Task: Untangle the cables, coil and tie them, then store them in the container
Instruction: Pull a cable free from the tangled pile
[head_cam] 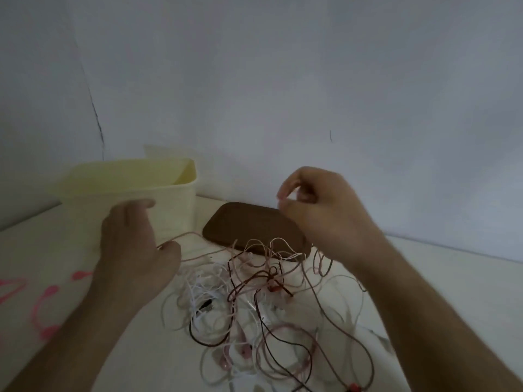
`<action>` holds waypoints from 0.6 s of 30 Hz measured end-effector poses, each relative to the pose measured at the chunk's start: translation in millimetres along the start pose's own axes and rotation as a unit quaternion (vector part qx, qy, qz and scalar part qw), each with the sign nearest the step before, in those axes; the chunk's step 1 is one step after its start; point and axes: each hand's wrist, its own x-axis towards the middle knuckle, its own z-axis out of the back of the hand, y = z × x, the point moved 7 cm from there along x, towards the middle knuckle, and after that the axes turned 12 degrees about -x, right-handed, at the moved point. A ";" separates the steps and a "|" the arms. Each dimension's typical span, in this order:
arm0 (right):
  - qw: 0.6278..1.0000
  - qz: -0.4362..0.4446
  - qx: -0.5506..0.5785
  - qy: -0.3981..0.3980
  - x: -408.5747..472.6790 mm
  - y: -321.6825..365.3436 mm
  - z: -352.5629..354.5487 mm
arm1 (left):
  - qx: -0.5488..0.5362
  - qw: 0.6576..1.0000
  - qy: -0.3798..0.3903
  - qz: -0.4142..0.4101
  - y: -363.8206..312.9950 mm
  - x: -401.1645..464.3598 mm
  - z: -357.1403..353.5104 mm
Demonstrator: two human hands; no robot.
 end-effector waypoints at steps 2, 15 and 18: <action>0.999 0.016 0.007 0.050 -3.1 10.6 -22.5 | -0.102 0.984 0.070 -0.126 -44.7 -10.3 0.5; 0.988 0.062 -0.138 -0.013 0.8 12.6 -13.4 | -0.644 0.744 0.136 0.115 -46.6 -22.2 -25.8; 0.988 0.002 -0.127 -0.089 7.8 -12.6 16.3 | -0.691 0.699 0.071 0.171 -21.8 -7.8 -15.0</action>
